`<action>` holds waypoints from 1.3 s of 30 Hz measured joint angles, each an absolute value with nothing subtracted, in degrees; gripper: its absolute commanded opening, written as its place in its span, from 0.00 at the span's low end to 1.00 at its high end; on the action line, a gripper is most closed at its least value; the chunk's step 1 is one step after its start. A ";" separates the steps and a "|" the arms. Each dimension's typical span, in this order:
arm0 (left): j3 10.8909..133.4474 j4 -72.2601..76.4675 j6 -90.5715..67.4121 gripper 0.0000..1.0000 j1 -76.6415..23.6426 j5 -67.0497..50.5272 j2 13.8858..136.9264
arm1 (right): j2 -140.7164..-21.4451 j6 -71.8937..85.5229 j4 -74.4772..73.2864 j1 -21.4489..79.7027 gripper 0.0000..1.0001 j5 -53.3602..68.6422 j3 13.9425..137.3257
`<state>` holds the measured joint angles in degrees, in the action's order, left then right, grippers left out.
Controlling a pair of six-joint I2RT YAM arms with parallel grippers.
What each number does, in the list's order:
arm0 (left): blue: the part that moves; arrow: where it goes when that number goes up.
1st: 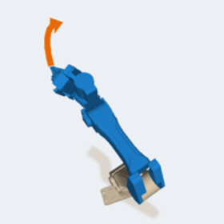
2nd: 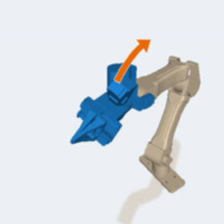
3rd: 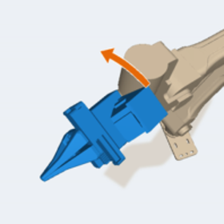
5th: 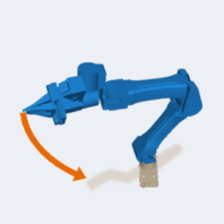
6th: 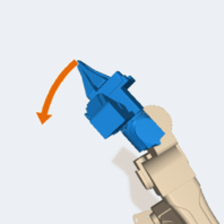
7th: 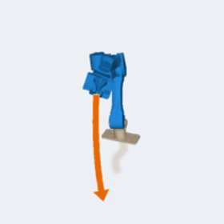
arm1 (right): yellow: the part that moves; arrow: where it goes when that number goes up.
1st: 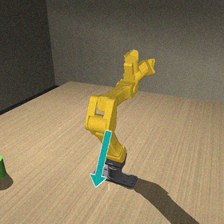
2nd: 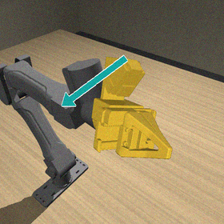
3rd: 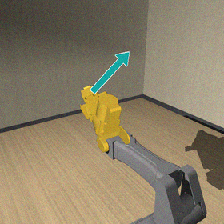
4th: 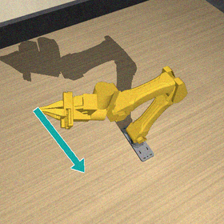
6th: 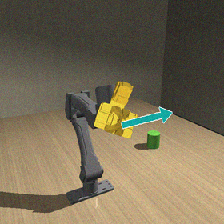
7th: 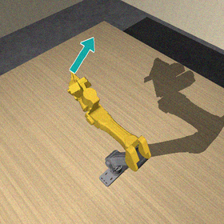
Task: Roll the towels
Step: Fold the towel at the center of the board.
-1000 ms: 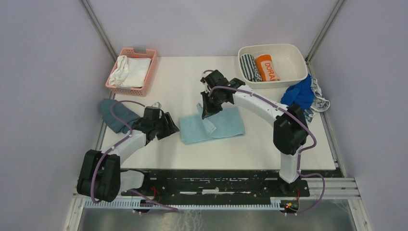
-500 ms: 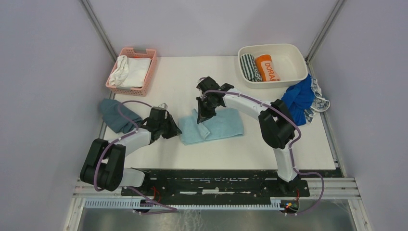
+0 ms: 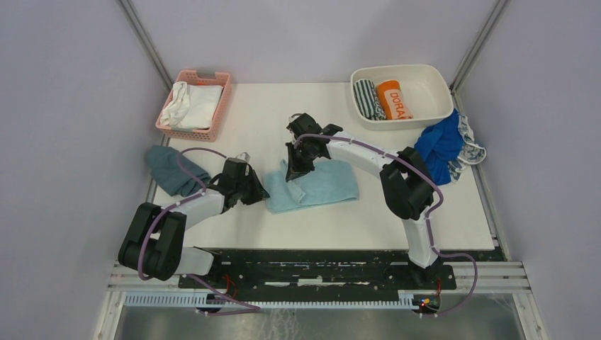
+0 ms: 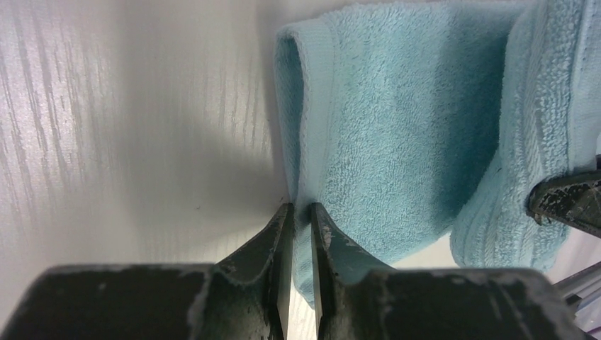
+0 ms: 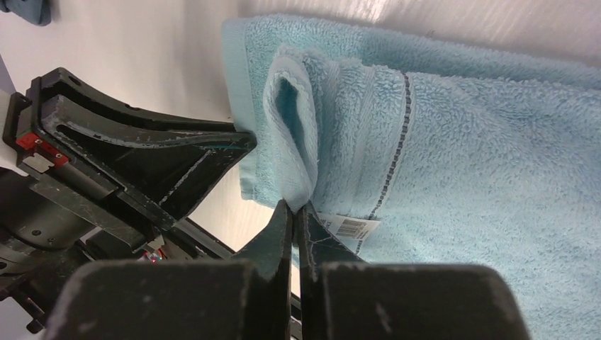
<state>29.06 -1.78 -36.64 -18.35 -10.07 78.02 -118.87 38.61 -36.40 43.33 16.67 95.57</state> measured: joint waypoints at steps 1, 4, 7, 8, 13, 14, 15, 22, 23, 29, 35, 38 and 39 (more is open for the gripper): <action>29.06 -1.76 -36.64 0.22 -18.41 -10.04 78.02 | -118.87 38.74 -36.40 43.53 0.05 16.73 95.61; 29.06 -1.78 -36.64 0.21 -18.50 -10.00 78.02 | -118.87 38.87 -36.36 44.14 0.06 16.80 95.85; 29.06 -1.78 -36.64 0.21 -18.52 -9.93 78.02 | -118.87 39.09 -36.23 44.64 0.06 16.80 96.31; 29.06 -1.78 -36.64 0.21 -18.52 -9.74 78.02 | -118.85 39.20 -36.07 44.64 0.06 16.82 96.40; 29.06 -1.80 -36.64 0.21 -18.79 -9.34 78.02 | -118.65 39.33 -35.83 44.91 0.07 16.45 96.66; 29.06 -1.80 -36.64 0.21 -18.79 -9.19 78.02 | -118.50 39.24 -35.92 44.88 0.07 16.14 96.66; 29.06 -1.83 -36.64 0.21 -18.79 -9.10 78.00 | -118.15 39.18 -36.03 44.91 0.08 15.70 96.66; 29.06 -1.96 -36.64 0.21 -18.90 -8.97 77.97 | -116.57 39.18 -36.47 44.97 0.08 15.92 97.56; 29.06 -1.96 -36.64 0.21 -18.90 -8.97 77.97 | -116.53 39.18 -36.49 44.99 0.08 16.01 97.56; 29.06 -1.98 -36.64 0.21 -19.11 -8.84 77.97 | -116.57 39.20 -36.47 44.99 0.09 16.71 97.56; 29.06 -2.00 -36.64 0.21 -19.16 -8.62 77.97 | -119.50 39.90 -34.48 45.17 0.13 18.35 97.60; 29.06 -2.04 -36.64 0.21 -19.16 -8.49 77.95 | -122.45 40.49 -33.36 45.43 0.19 19.44 97.82; 29.06 -2.09 -36.64 0.21 -19.16 -8.45 77.89 | -123.26 40.75 -33.08 45.52 0.21 19.77 97.84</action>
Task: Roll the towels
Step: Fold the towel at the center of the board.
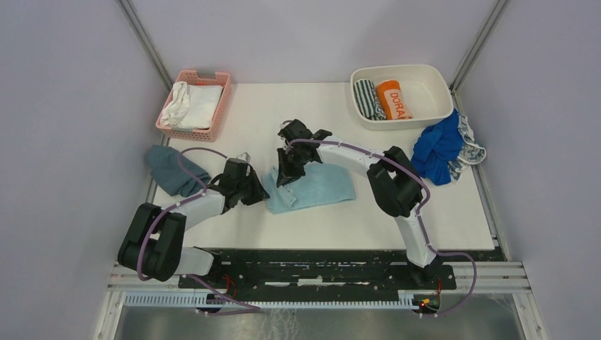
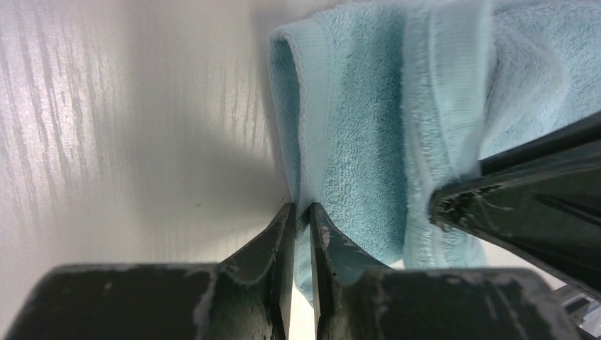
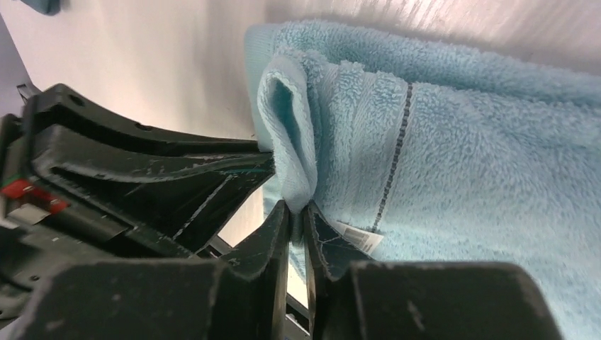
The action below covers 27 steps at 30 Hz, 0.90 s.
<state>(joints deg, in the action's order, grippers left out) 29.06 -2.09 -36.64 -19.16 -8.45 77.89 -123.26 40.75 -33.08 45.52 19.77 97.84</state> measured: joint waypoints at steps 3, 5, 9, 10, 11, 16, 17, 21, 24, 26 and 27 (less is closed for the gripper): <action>29.06 -2.76 -36.64 0.22 -19.27 -7.68 77.43 | -125.03 41.23 -32.42 45.65 0.29 21.28 97.86; 29.04 -3.31 -36.64 0.23 -19.27 -7.33 77.08 | -125.23 41.50 -31.73 45.65 0.36 22.63 97.86; 28.99 -4.49 -36.64 0.28 -19.27 -6.09 76.14 | -124.97 40.77 -30.44 45.63 0.42 25.45 97.89; 28.93 -4.95 -36.64 0.30 -19.27 -5.67 75.66 | -124.51 40.27 -30.35 45.50 0.43 25.76 97.62; 28.88 -5.89 -36.64 0.34 -19.27 -4.91 74.89 | -123.70 39.88 -30.33 45.23 0.44 25.98 97.12; 28.82 -9.96 -36.64 0.44 -19.27 -2.26 69.17 | -115.63 37.63 -29.32 42.54 0.49 26.39 90.56; 28.86 -10.68 -36.64 0.45 -19.27 -1.98 68.03 | -112.97 37.06 -28.88 41.04 0.50 26.17 88.33; 29.80 -11.94 -36.64 0.49 -19.27 -2.04 65.08 | -104.47 34.94 -26.96 34.54 0.57 23.81 81.08; 30.92 -11.68 -36.64 0.49 -19.31 -2.61 65.78 | -100.16 33.34 -26.11 30.22 0.62 20.62 76.18; 31.77 -11.38 -36.64 0.49 -19.33 -3.36 67.61 | -98.76 32.34 -25.91 28.86 0.64 18.85 73.63; 32.27 -11.03 -36.64 0.48 -19.38 -3.66 69.06 | -98.35 31.92 -25.93 28.56 0.65 18.24 72.62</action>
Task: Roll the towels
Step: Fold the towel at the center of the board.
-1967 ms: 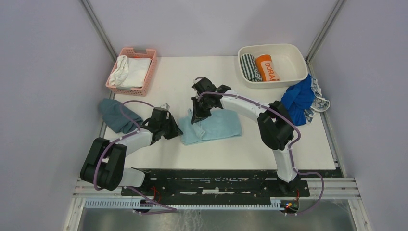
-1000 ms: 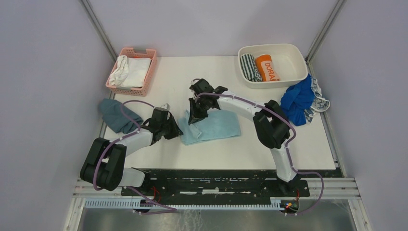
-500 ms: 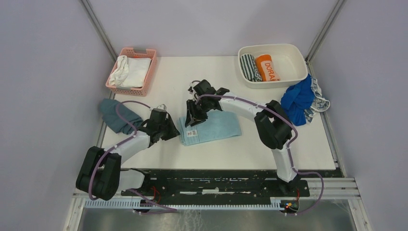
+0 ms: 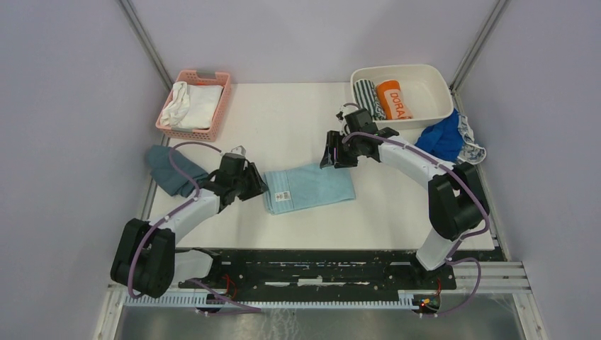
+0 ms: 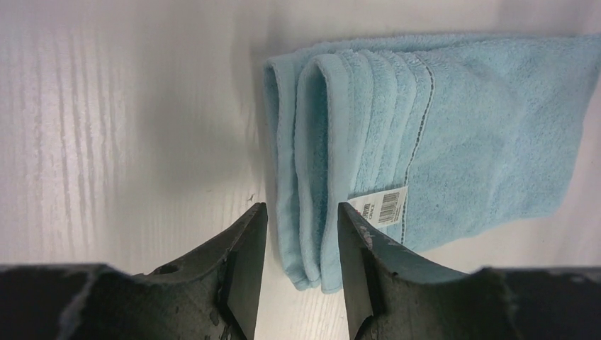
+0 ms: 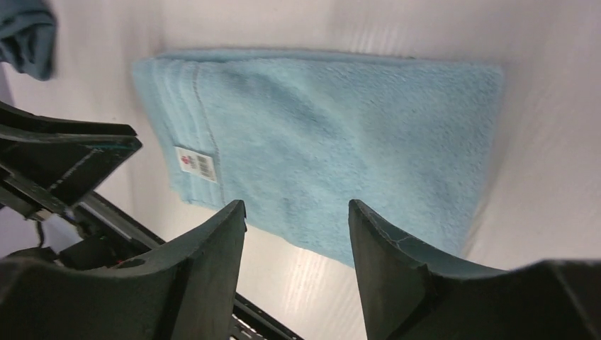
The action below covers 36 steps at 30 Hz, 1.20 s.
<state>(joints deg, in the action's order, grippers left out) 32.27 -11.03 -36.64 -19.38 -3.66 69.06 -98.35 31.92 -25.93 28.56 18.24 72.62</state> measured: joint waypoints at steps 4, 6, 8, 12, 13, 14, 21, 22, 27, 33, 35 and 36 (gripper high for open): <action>33.41 -9.52 -36.64 0.47 -19.38 -4.93 73.56 | -97.84 30.04 -25.93 27.92 0.66 15.81 69.54; 33.98 -9.08 -36.64 0.45 -19.42 -5.15 75.31 | -97.84 29.32 -25.98 27.59 0.66 14.94 68.79; 34.81 -8.78 -36.62 0.43 -19.49 -5.17 76.99 | -97.84 28.77 -25.91 27.33 0.65 14.44 68.51; 36.25 -7.90 -36.64 0.39 -19.66 -5.30 80.25 | -97.84 27.97 -25.69 26.87 0.66 13.85 68.20; 36.36 -7.77 -36.62 0.38 -19.73 -5.30 80.86 | -97.86 27.79 -25.67 26.85 0.65 13.69 68.18; 36.42 -7.62 -36.62 0.34 -19.75 -5.28 81.54 | -97.89 27.55 -25.52 26.81 0.66 13.45 68.10; 36.62 -7.70 -36.64 0.09 -19.99 -1.98 83.33 | -98.43 26.65 -24.62 26.50 0.64 12.14 66.43; 36.62 -7.68 -36.67 0.09 -20.08 -1.21 83.22 | -98.43 26.61 -24.45 26.48 0.64 11.77 65.93; 36.18 -8.10 -36.67 0.31 -19.84 2.94 82.15 | -98.43 26.24 -24.25 25.45 0.62 11.42 64.31; 36.56 -13.89 -36.67 0.49 -19.62 5.93 78.63 | -98.43 26.57 -21.08 24.36 0.57 14.50 64.29; 37.36 -16.38 -36.67 0.49 -19.70 5.93 76.31 | -98.43 26.92 -19.55 23.86 0.55 16.56 64.42; 38.15 -17.28 -36.67 0.49 -19.84 5.87 75.13 | -98.54 27.16 -18.85 23.73 0.54 17.56 64.58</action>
